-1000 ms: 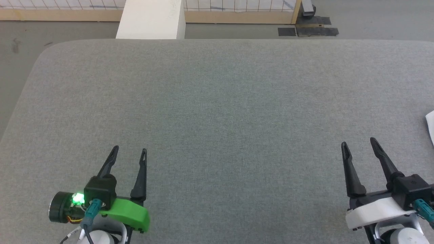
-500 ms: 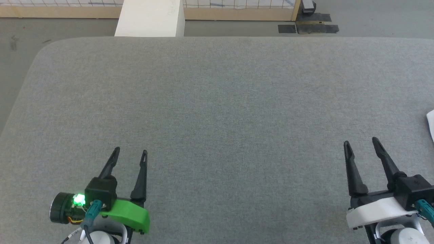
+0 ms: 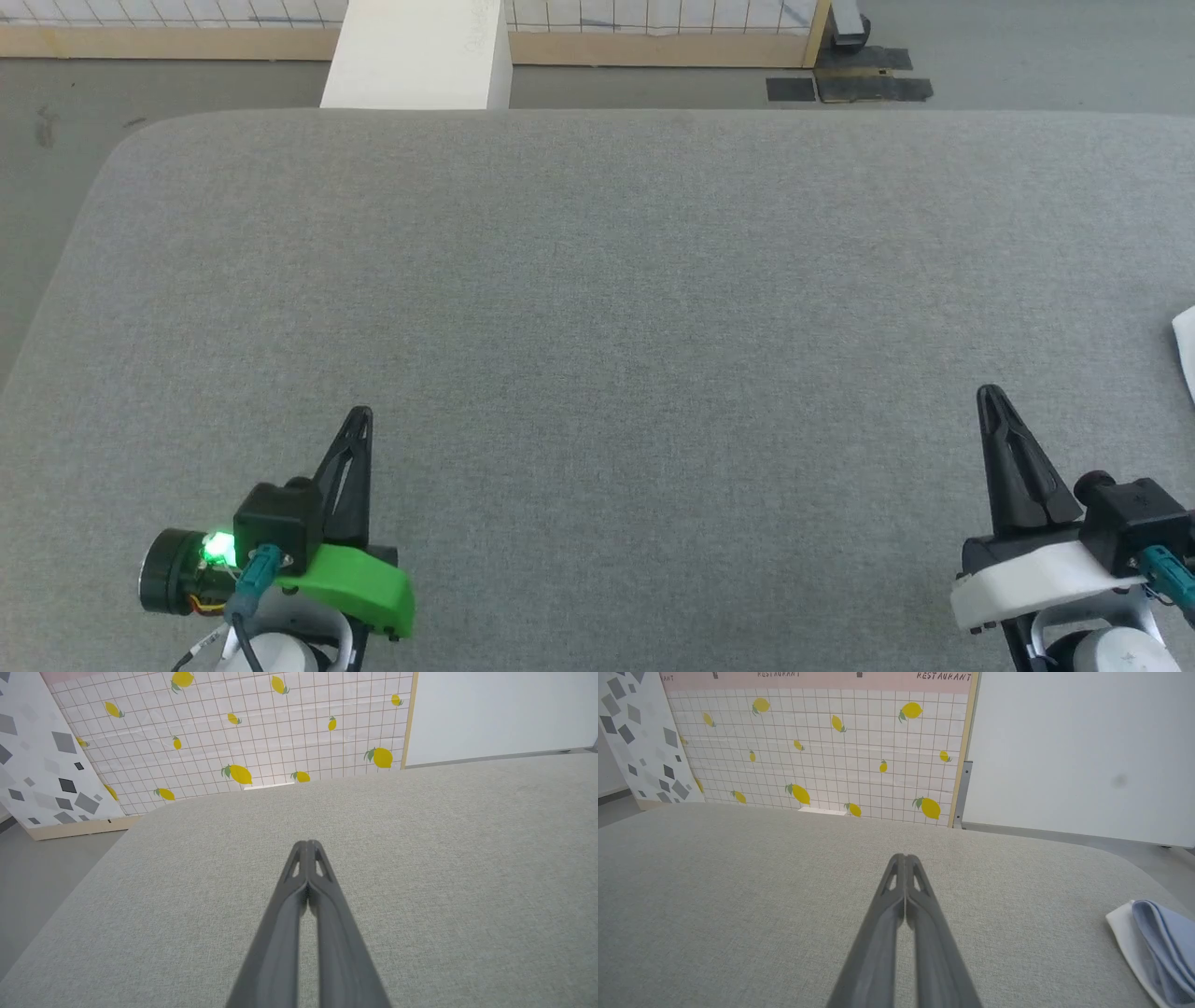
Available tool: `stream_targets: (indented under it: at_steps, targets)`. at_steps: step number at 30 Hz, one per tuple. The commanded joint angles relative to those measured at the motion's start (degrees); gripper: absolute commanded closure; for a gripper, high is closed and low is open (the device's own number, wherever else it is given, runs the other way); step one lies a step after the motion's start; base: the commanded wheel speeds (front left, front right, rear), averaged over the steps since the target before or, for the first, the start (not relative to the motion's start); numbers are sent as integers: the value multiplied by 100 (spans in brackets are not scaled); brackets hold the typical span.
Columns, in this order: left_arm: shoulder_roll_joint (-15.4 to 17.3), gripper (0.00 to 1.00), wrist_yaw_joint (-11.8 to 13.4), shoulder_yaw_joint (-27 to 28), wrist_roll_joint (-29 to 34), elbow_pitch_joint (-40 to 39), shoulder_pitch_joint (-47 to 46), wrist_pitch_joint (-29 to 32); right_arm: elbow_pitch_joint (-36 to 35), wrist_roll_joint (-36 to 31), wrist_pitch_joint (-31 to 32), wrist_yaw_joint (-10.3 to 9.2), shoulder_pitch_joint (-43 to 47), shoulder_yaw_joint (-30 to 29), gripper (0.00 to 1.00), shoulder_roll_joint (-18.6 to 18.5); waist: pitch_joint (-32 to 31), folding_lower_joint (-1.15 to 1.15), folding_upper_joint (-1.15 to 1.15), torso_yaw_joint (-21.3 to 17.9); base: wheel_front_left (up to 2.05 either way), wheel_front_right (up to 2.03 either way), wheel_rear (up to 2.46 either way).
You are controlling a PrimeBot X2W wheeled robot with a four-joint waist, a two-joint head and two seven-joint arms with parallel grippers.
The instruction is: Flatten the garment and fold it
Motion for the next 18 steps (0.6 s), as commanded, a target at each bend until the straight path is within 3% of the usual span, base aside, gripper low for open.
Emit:
stream_targets:
  at_steps: [1, 18]
  targets:
    - [-58, 100, -27, 64, 93, -26, 37, 28, -19, -24, 38, -1, -4, 21, 100, 20, -10, 0, 0, 3, 0, 0, 0]
    - [-316, 100, -151, 347, 337, -69, 92, 215, -47, -59, 233, -2, -11, 73, 100, 58, -127, 0, 0, 26, 0, 0, 0]
